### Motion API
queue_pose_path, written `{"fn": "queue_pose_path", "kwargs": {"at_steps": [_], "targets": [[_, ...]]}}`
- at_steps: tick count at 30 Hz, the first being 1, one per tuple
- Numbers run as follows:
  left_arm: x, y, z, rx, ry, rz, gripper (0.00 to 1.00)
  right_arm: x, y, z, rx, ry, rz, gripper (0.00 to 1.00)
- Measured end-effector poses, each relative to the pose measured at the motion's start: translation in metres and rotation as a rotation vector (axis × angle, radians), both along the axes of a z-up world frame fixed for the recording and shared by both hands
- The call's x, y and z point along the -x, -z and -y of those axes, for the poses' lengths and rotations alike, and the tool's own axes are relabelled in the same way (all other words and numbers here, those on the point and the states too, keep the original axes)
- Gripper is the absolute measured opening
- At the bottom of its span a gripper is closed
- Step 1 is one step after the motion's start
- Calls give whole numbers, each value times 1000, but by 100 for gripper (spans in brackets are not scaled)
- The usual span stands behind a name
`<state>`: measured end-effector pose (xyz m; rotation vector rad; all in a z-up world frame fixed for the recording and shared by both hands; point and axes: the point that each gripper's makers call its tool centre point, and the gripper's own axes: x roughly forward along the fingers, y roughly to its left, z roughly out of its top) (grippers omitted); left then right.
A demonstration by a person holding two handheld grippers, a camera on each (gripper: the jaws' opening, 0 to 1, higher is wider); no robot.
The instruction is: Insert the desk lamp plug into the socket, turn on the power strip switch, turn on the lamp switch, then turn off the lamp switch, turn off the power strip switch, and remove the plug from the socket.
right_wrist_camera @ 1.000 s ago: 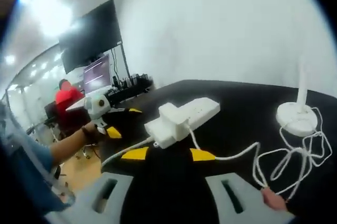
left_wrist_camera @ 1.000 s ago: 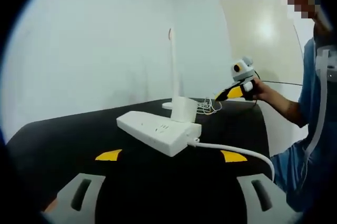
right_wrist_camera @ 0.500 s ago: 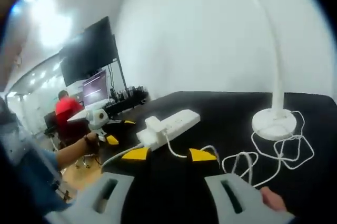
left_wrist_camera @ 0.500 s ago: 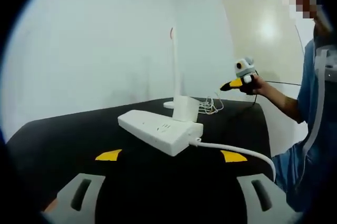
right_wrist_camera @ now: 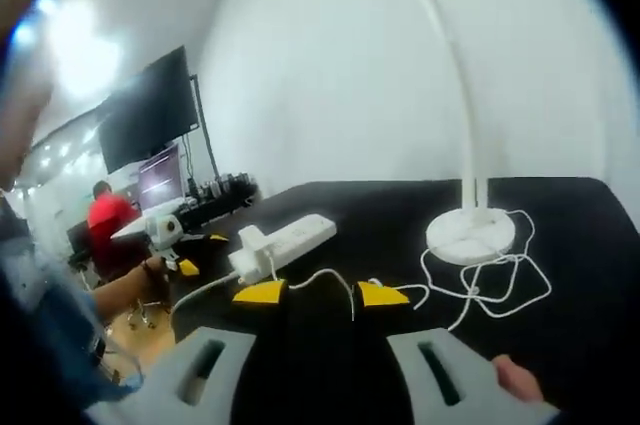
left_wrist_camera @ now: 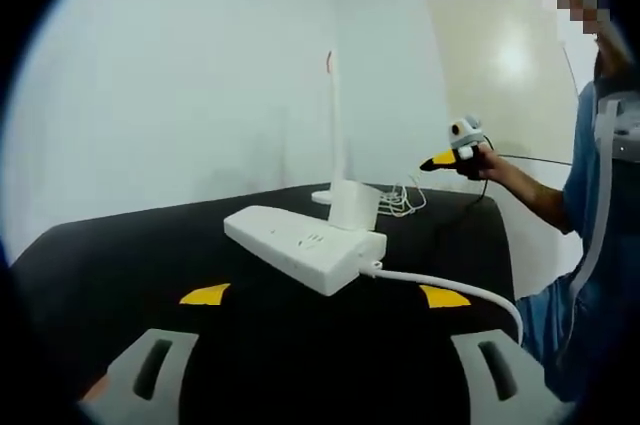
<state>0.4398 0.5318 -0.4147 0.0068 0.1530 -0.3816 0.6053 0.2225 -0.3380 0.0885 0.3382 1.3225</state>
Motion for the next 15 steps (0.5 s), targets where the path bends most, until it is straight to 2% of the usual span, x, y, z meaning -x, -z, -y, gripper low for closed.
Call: {"fn": "queue_pose_path", "kwargs": {"at_steps": [7, 15], "targets": [[-2, -3, -1, 2, -21, 16, 75, -22, -7, 10, -31, 34, -1, 27], [-4, -4, -1, 10, -27, 23, 78, -45, -2, 22, -21, 75, 4, 28]]}}
